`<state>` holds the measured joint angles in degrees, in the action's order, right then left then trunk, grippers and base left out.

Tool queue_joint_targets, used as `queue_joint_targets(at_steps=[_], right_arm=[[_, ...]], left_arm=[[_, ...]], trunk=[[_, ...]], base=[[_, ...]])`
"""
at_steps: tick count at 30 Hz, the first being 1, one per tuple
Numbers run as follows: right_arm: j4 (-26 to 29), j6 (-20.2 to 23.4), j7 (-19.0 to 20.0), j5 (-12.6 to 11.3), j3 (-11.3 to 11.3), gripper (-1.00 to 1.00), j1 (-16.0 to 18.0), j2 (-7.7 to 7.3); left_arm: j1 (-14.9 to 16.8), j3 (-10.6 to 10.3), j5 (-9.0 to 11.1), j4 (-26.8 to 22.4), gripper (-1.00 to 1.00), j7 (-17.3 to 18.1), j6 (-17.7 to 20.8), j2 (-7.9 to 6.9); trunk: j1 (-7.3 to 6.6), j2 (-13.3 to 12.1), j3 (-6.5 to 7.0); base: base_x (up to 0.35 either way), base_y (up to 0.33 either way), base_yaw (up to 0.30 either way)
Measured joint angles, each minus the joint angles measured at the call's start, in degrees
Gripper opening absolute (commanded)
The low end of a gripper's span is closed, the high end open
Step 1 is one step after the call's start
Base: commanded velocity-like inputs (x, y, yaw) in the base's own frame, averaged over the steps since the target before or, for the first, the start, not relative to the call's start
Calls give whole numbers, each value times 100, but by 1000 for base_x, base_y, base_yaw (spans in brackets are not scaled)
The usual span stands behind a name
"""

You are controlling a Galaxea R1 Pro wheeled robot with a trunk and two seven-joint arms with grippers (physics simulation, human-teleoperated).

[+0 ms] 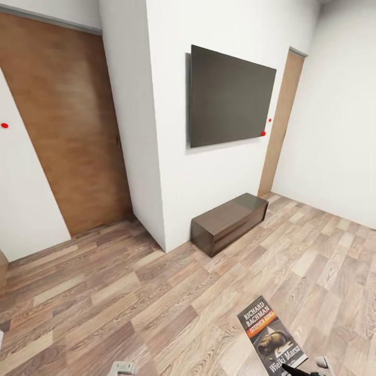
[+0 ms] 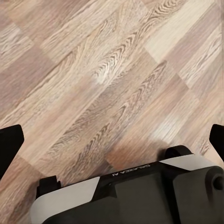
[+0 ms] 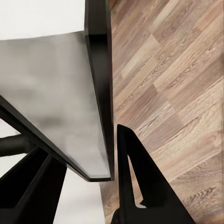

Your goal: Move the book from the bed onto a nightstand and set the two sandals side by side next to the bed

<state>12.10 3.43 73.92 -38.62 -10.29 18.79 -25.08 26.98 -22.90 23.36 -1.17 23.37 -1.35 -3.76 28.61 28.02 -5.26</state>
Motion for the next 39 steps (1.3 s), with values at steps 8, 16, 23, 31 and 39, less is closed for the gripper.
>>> queue_joint_targets(at_steps=[8, 16, 23, 31, 39], right_arm=[[-251, -8, -832, -1, -4, -100, 2, 481], [-272, -1, -1791, 1, -39, -100, 3, 947], [-286, -4, -2086, -8, 7, -100, 2, 1091], [-292, -1, -2087, -6, 12, -100, 5, 1088], [-292, -1, -2088, -14, 13, -100, 2, 1087]], left_arm=[[-1, 0, 0, 0, 100, 0, 0, 0], [-1, -1, 0, 0, 100, 0, 0, 7], [-2, 0, 0, 0, 100, 35, 9, 27], [-23, -1, 0, 3, 100, 46, 3, 161], [-38, 0, 0, 1, 100, 36, 0, 167]], trunk=[[0, 0, -2], [0, 0, -23], [0, 0, -48], [0, 0, -77], [0, 0, -108]], base=[[0, 0, -184], [0, 0, -140], [0, 0, -140], [0, 0, -146], [0, 0, -233]])
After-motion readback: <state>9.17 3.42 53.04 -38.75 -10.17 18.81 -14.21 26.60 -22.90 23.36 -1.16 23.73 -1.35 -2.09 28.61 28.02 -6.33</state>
